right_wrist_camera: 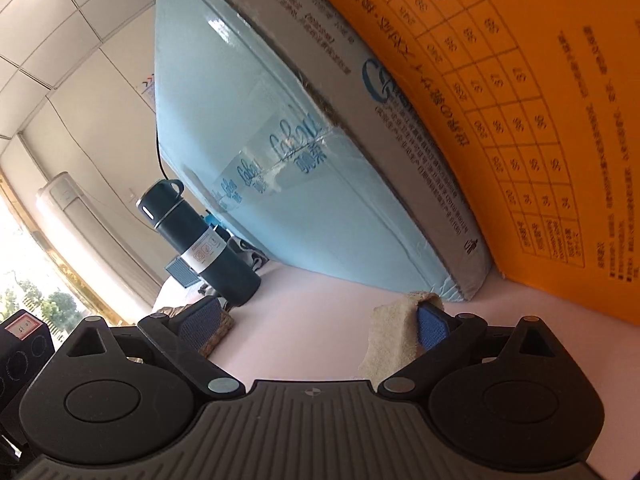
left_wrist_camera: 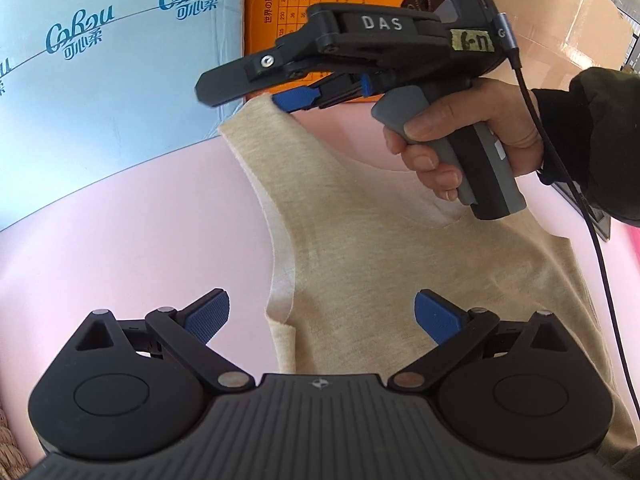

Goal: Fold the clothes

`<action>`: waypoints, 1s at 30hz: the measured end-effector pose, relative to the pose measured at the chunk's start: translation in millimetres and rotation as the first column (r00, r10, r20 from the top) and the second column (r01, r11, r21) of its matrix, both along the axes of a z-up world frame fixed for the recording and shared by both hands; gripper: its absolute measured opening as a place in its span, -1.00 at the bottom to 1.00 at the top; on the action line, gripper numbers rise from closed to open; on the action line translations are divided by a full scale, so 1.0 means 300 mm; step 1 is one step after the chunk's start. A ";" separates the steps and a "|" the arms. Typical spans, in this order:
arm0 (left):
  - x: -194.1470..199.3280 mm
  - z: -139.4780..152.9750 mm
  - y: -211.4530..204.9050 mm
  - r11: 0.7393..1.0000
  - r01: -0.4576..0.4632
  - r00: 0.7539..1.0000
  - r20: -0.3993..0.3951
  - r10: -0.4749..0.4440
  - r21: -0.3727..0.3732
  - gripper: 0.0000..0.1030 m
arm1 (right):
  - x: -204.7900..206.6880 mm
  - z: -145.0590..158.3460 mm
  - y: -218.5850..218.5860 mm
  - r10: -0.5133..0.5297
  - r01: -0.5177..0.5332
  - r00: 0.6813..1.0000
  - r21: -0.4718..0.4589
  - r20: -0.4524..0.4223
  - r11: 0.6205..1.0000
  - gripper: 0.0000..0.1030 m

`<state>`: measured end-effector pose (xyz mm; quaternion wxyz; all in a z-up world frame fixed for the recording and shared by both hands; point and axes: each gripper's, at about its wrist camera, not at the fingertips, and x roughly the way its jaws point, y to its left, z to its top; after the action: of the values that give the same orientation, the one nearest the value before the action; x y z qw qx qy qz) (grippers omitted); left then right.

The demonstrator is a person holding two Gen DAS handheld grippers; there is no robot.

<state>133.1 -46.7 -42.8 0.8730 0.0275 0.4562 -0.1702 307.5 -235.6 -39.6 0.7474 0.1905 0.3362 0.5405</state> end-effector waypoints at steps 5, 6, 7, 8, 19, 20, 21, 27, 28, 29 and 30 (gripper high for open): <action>0.056 -0.004 -0.008 0.997 -0.078 0.997 -0.011 0.078 0.004 0.94 | 0.043 -0.045 -0.011 -0.070 0.065 0.996 -0.069 -0.062 0.995 0.91; 0.066 -0.009 -0.011 0.996 -0.092 0.996 -0.019 0.093 0.008 0.94 | 0.051 -0.058 -0.012 -0.083 0.076 0.994 -0.087 -0.078 0.993 0.91; 0.075 -0.013 -0.015 0.994 -0.107 0.994 -0.027 0.107 0.012 0.94 | 0.054 -0.067 -0.014 -0.088 0.079 0.992 -0.099 -0.091 0.992 0.91; 0.083 -0.017 -0.017 0.992 -0.123 0.992 -0.036 0.124 0.023 0.94 | 0.050 -0.073 -0.018 -0.084 0.074 0.991 -0.103 -0.100 0.992 0.91; 0.137 -0.051 0.018 0.947 -0.291 0.938 -0.152 0.310 0.137 0.94 | -0.066 -0.013 -0.160 -0.169 0.147 0.982 -0.233 -0.080 0.961 0.93; 0.141 -0.047 0.022 0.943 -0.299 0.935 -0.155 0.320 0.145 0.94 | -0.088 -0.001 -0.186 -0.185 0.162 0.980 -0.248 -0.070 0.955 0.93; 0.143 -0.044 0.025 0.940 -0.305 0.931 -0.158 0.328 0.153 0.94 | -0.113 0.010 -0.213 -0.198 0.176 0.978 -0.257 -0.061 0.950 0.93; 0.139 -0.018 0.011 0.932 -0.295 0.930 -0.159 0.331 0.210 0.94 | -0.310 0.074 -0.390 -0.265 0.248 0.964 -0.309 -0.013 0.918 0.99; 0.136 -0.013 0.005 0.931 -0.292 0.931 -0.158 0.329 0.217 0.94 | -0.344 0.081 -0.420 -0.274 0.257 0.962 -0.318 -0.009 0.913 0.99; 0.133 -0.007 -0.005 0.931 -0.291 0.932 -0.155 0.328 0.222 0.94 | -0.376 0.089 -0.447 -0.284 0.267 0.959 -0.327 -0.004 0.907 0.99; 0.129 -0.001 -0.015 0.930 -0.290 0.933 -0.151 0.327 0.225 0.94 | -0.408 0.096 -0.475 -0.293 0.276 0.956 -0.336 0.000 0.901 0.99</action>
<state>171.9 -51.3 -43.1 0.8354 0.0263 0.5489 0.0145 185.3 -378.0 -10.8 0.8308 0.1224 0.4097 0.3563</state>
